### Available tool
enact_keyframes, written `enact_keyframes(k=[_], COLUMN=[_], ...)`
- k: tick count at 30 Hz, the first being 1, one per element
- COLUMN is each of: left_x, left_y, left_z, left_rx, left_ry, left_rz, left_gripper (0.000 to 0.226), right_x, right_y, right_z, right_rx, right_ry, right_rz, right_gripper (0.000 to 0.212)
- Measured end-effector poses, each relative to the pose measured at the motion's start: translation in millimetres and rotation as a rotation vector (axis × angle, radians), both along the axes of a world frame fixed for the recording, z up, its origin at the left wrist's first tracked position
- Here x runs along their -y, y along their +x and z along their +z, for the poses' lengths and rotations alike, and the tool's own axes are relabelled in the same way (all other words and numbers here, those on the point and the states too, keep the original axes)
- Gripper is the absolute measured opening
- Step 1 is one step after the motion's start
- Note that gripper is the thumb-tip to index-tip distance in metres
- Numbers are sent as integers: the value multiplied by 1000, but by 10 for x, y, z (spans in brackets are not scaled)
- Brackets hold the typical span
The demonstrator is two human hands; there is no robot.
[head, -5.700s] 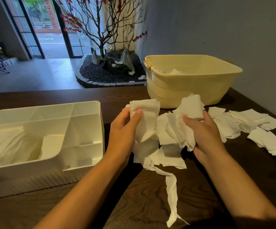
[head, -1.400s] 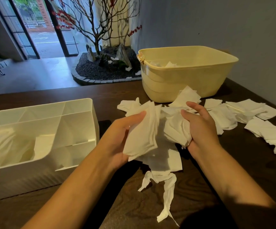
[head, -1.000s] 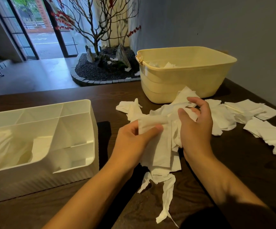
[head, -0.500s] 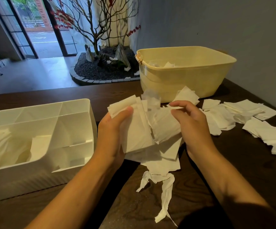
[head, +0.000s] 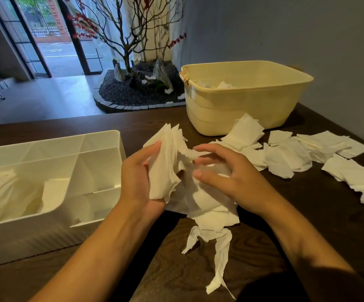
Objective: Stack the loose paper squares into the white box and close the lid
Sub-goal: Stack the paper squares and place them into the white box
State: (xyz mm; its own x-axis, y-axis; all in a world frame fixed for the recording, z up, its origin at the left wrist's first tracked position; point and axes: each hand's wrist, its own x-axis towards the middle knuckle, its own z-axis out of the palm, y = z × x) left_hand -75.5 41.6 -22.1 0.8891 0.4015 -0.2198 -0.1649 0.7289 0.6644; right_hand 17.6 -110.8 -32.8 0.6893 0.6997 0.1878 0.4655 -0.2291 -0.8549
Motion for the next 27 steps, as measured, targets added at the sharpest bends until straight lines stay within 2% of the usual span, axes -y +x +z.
enact_keyframes(k=[4,5,9,12,14,17,20,24,27], left_x=[12,10,3,-14,-13,-17,-16,-17,-21], left_y=[-4,1,4,5,11,24,42,29,27], left_z=[25,19,12,19,17,1,-15,7,-8], left_rx=[47,54,90,126,136,76,22,15,-51], left_ry=[-59,-54,-30,-39,-41,-2,39,56,124], left_rz=[-54,-63,-122,-147,-129,-77,-75,-125,-163], left_gripper=[25,25,35,37,35,36,39,28,27], right_x=[-46,-75,-145,-138,-103,-48,-10,-15,-21], right_y=[-74,-91,-101,-72,-29,51,96,48,12], right_z=[3,-24,-133,-55,3,31,23,22,8], right_rx=[184,185,5,-124,-254,-426,-458,-395,-360], right_ry=[-189,-180,118,250,319,396,414,385,350], right_rz=[52,50,-70,-178,-229,-234,-161,-118,-119], right_gripper=[62,56,15,27,28,41,38,15,32])
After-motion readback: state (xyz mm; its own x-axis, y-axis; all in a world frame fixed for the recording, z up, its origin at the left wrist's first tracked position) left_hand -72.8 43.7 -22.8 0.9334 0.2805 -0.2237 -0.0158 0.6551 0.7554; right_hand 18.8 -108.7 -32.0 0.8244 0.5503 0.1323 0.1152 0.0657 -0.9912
